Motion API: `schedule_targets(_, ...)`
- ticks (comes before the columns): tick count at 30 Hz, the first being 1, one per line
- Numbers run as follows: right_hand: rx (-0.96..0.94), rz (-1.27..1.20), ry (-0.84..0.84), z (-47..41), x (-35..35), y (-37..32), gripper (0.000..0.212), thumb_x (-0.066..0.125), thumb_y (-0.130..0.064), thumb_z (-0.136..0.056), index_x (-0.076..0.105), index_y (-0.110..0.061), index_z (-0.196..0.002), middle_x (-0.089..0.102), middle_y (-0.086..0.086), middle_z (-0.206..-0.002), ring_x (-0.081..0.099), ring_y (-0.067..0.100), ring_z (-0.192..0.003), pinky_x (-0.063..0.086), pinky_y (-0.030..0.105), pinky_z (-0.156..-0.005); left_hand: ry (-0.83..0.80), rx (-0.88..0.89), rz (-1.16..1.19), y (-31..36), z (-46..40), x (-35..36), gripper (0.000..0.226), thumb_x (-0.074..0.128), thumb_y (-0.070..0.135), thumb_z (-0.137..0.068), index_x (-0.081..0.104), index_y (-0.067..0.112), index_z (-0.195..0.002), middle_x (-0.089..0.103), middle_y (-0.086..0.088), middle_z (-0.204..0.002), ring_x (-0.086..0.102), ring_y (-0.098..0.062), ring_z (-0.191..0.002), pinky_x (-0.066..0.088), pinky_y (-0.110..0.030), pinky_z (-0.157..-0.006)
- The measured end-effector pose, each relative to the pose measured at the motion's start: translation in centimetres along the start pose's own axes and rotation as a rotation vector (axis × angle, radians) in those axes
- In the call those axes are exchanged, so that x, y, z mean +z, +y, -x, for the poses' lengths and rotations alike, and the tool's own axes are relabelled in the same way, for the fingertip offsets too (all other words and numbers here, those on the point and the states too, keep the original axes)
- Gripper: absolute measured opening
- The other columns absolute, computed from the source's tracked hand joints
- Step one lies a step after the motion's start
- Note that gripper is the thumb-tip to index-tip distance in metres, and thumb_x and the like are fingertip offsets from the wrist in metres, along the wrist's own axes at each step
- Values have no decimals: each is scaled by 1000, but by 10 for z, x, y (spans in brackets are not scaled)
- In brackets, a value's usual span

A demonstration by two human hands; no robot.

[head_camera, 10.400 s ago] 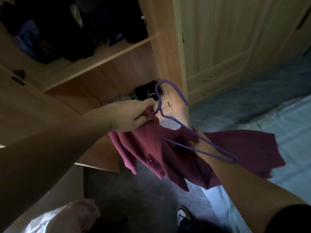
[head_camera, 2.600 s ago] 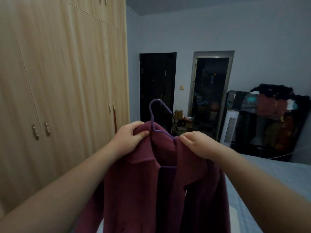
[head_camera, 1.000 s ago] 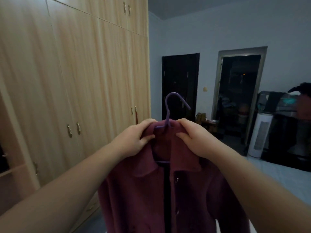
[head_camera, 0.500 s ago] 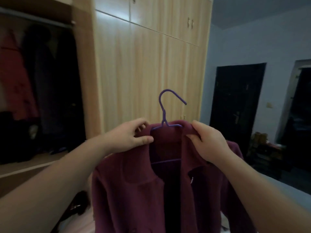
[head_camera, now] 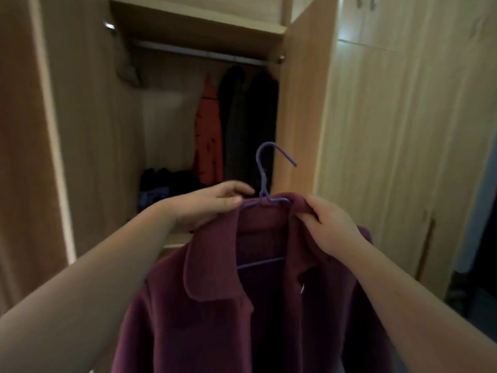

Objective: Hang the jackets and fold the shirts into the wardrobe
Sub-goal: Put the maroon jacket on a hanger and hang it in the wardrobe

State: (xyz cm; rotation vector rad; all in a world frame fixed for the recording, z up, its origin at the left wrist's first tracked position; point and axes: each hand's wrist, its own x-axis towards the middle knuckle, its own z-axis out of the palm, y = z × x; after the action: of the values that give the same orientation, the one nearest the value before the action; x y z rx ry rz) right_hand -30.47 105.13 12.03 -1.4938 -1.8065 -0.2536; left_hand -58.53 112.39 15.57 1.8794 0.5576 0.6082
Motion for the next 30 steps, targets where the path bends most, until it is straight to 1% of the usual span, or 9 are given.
schedule_targets(2, -4, -44, -23, -15, 28, -18, 14, 53, -36, -96, 58, -31, -108, 67, -8, -99, 62, 19, -95, 48, 35, -80, -38, -136, -47, -26, 33, -38, 79, 84, 51, -68, 51, 26, -135, 62, -3, -134, 60, -22, -121, 49, -40, -101)
schedule_targets(4, -11, -74, -42, -32, 53, -37, 11, 53, -38, -96, 57, -33, -106, 66, -10, -96, 62, 18, -92, 49, 37, -80, -32, -220, -189, -41, 56, -61, 68, 84, 38, -73, 54, 26, -134, 66, -1, -129, 63, -22, -118, 49, -42, -101)
schedule_targets(8, -58, -86, -65, -65, 104, -76, 8, 49, -40, -98, 54, -34, -101, 61, -12, -88, 61, 19, -88, 49, 42, -81, 400, -106, -674, -45, 73, -88, 28, 74, 37, -85, 61, 42, -109, 69, 19, -99, 64, 5, -88, 48, -14, -75)
schedule_targets(13, -30, -66, -120, -100, 160, -109, 3, 45, -39, -100, 44, -39, -97, 51, -16, -84, 51, 15, -84, 46, 47, -88, 629, -25, -815, -58, 76, -115, 12, 69, 41, -88, 59, 39, -95, 63, 19, -85, 58, 5, -78, 38, -12, -61)
schedule_targets(21, -33, -147, 70, -164, 217, -104, 14, 53, -29, -96, 52, -26, -110, 58, -5, -99, 59, 24, -94, 48, 52, -85, 1024, -327, -1039, -67, 37, -150, 44, 51, 77, -79, 53, 34, -87, 60, 13, -74, 58, -10, -67, 47, -32, -59)
schedule_targets(23, -24, -194, 115, -186, 229, -94, 13, 54, -26, -95, 52, -25, -108, 59, -3, -98, 60, 26, -93, 48, 52, -84, 946, -348, -1004, -63, 19, -160, 48, 54, 78, -76, 52, 33, -93, 60, 14, -80, 58, -8, -72, 48, -31, -61)
schedule_targets(26, -47, -249, 110, -218, 242, -72, 10, 55, -24, -95, 53, -23, -104, 59, -2, -98, 61, 28, -95, 47, 51, -84, 561, -373, -582, -52, 12, -187, 56, 69, 63, -78, 46, 32, -118, 63, 12, -106, 64, -6, -93, 53, -23, -75)
schedule_targets(28, -73, -298, 85, -241, 249, -60, 10, 56, -25, -94, 54, -25, -103, 60, -3, -98, 61, 27, -96, 48, 50, -84, 387, -361, -401, -51, 11, -210, 60, 77, 45, -81, 40, 38, -128, 62, 9, -120, 65, -8, -105, 55, -29, -88)
schedule_targets(30, -99, -326, 74, -266, 258, -56, 11, 56, -27, -93, 55, -27, -104, 59, -4, -97, 60, 26, -96, 48, 50, -84, 413, -324, -596, -57, -4, -230, 54, 76, 35, -83, 44, 41, -127, 63, 12, -118, 64, -4, -105, 53, -31, -94)
